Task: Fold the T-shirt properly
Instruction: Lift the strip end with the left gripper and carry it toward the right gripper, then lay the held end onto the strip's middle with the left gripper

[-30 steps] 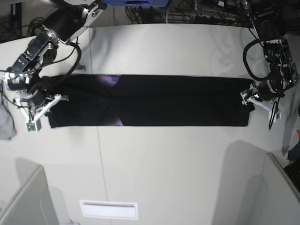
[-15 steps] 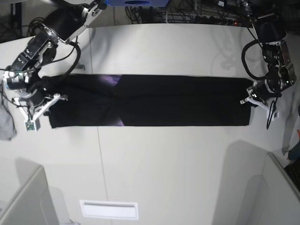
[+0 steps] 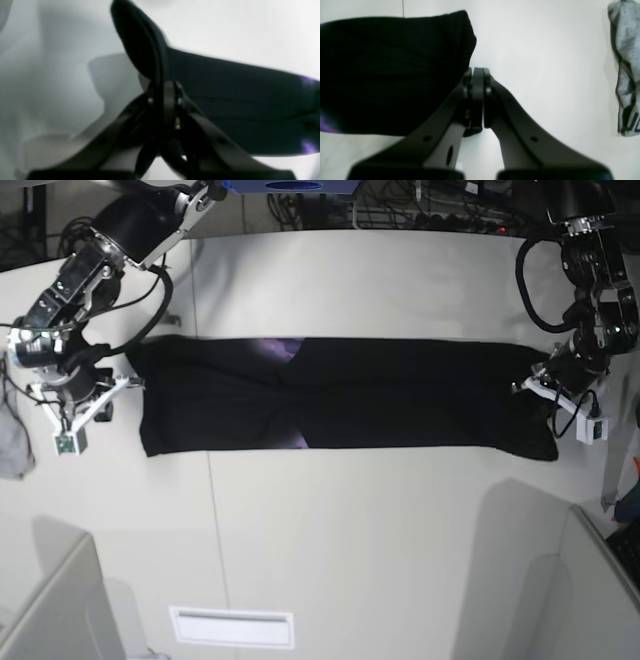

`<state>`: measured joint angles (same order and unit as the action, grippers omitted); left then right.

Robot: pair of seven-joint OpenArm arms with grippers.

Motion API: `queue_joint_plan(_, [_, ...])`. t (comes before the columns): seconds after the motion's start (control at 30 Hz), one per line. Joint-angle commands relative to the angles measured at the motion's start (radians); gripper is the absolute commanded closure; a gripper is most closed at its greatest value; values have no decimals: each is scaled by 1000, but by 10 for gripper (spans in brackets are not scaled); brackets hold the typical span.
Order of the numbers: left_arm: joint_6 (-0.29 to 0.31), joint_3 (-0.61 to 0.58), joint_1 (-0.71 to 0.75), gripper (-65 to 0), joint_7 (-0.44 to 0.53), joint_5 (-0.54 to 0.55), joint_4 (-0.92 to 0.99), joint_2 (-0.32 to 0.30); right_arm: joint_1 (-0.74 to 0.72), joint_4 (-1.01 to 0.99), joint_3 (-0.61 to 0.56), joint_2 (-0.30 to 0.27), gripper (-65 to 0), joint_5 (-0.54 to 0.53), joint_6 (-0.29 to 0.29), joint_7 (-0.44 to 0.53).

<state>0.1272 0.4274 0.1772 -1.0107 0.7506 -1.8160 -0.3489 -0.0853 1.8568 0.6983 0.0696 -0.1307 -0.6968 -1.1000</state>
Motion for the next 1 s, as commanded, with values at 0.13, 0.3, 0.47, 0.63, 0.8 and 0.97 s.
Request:
queue_joint_plan(0.13, [2, -31, -67, 0, -135, 13, -55, 135, -18, 17, -2, -7, 0, -14, -1, 21])
queue_joint_plan(0.3, [2, -187, -100, 0, -133, -95, -54, 192, -18, 17, -2, -6, 0, -14, -1, 7])
queue_joint_plan(0.47, [2, -272, -137, 0, -133, -213, -15, 271, -18, 17, -1, -6, 0, -14, -1, -9])
queue_joint_plan(0.63, [2, -321, -169, 0, -133, -237, 38, 299, -18, 17, -1, -6, 0, -14, -1, -9])
queue_joint_plan(0.8, [2, -339, -186, 0, -132, -242, 46, 330, -18, 17, -1, -6, 0, -14, -1, -9])
queue_joint_plan(0.97, [2, -339, -207, 0, -132, -242, 68, 354, -18, 17, -1, -6, 0, -14, -1, -9])
